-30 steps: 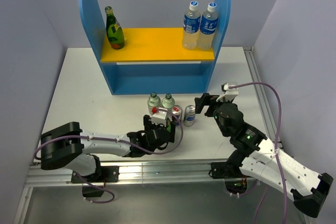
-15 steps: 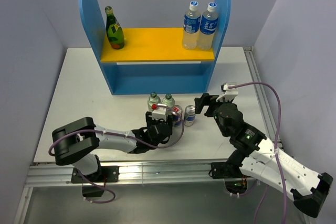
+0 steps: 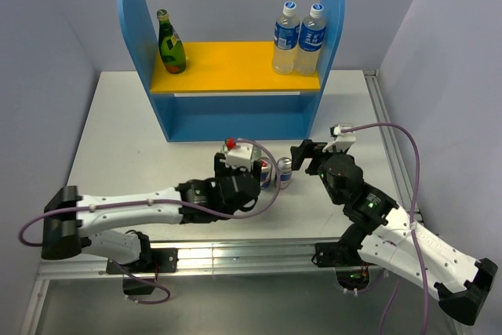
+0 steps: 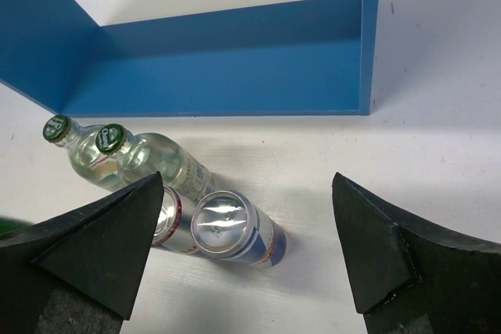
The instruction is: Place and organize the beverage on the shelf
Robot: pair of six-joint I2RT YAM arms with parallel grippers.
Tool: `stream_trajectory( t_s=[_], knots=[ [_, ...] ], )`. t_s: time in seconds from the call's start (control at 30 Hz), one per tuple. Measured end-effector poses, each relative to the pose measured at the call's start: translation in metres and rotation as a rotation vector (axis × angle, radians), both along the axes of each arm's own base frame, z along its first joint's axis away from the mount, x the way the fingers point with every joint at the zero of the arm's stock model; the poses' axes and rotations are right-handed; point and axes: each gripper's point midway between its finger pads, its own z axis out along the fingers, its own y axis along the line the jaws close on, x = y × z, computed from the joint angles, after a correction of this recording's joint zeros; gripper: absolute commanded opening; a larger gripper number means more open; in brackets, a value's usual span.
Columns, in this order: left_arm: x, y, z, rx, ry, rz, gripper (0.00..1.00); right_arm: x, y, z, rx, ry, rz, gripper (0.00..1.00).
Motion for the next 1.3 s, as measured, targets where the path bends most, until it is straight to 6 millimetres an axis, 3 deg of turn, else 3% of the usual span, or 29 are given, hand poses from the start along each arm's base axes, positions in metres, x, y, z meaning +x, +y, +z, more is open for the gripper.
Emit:
stream_trajectory(
  t_s=[0.1,0.23,0.37,0.43,0.6,0.7,0.83,0.9,1.1,1.3],
  knots=[
    [0.014,-0.001,0.076,-0.083,-0.084,0.014,0.0,0.0,0.0,0.001,0.002,-0.002,0.001,0.95],
    [0.056,0.013,0.16,-0.16,-0.191,0.079,0.0,-0.001,-0.001,0.002,0.007,-0.007,0.001,0.95],
    [0.118,0.045,0.218,-0.172,-0.284,0.2,0.0,-0.001,-0.001,0.004,0.011,-0.011,0.001,0.95],
    [0.146,0.055,0.23,-0.157,-0.309,0.243,0.0,-0.002,-0.002,0.005,0.015,-0.015,0.0,0.95],
    [0.215,0.057,0.234,-0.085,-0.314,0.276,0.0,-0.003,-0.003,0.008,0.023,-0.023,0.0,0.95],
    [0.249,0.055,0.219,-0.055,-0.288,0.266,0.0,-0.003,-0.003,0.008,0.024,-0.024,-0.001,0.95],
    [0.279,0.065,0.185,-0.003,-0.217,0.264,0.0,-0.003,-0.004,0.008,0.025,-0.026,-0.002,0.95],
    [0.291,0.074,0.172,0.012,-0.192,0.277,0.0,-0.003,-0.004,0.008,0.025,-0.026,-0.002,0.95],
    [0.307,0.1,0.171,0.007,-0.188,0.32,0.0,-0.003,-0.004,0.008,0.025,-0.026,-0.002,0.95],
    [0.315,0.112,0.169,-0.027,-0.185,0.343,0.03,-0.003,-0.003,0.008,0.024,-0.025,-0.002,0.95]
  ],
)
